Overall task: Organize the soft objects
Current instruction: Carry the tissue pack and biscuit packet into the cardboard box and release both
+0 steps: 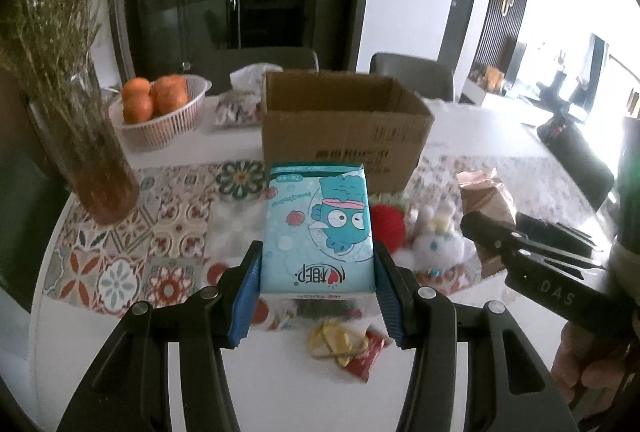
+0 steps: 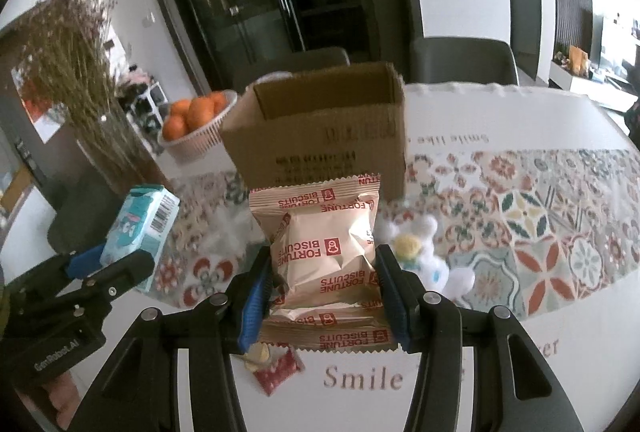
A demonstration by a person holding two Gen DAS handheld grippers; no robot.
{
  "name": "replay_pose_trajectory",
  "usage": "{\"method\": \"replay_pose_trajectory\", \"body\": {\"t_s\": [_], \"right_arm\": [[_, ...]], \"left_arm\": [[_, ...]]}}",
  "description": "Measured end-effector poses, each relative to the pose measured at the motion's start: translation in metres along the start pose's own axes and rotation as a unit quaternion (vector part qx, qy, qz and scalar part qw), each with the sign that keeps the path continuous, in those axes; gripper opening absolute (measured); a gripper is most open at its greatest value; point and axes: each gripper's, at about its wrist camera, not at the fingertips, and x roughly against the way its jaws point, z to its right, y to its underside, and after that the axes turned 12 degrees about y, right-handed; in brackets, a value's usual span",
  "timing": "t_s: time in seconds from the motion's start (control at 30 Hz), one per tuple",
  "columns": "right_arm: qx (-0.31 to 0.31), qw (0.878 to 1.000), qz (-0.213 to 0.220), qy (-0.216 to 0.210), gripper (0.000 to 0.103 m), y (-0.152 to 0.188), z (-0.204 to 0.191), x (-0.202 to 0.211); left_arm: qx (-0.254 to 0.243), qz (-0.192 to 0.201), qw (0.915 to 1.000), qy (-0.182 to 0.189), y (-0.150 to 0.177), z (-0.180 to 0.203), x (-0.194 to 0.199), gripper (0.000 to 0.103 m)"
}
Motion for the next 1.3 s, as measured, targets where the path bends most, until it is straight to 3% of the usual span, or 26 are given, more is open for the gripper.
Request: {"method": "replay_pose_trajectory", "body": {"t_s": [0.73, 1.3], "right_arm": [[-0.008, 0.998, 0.053, -0.020, 0.052, -0.101, 0.003, -0.022], [0.011, 1.000, -0.001, -0.028, 0.052, -0.167, -0.001, -0.101]], "left_arm": [[-0.014, 0.072, 0.9971, 0.023, -0.100, 0.006, -0.027, 0.052], [-0.019, 0.061, 0.9974, 0.034, -0.167, -0.007, -0.091, 0.052]]}}
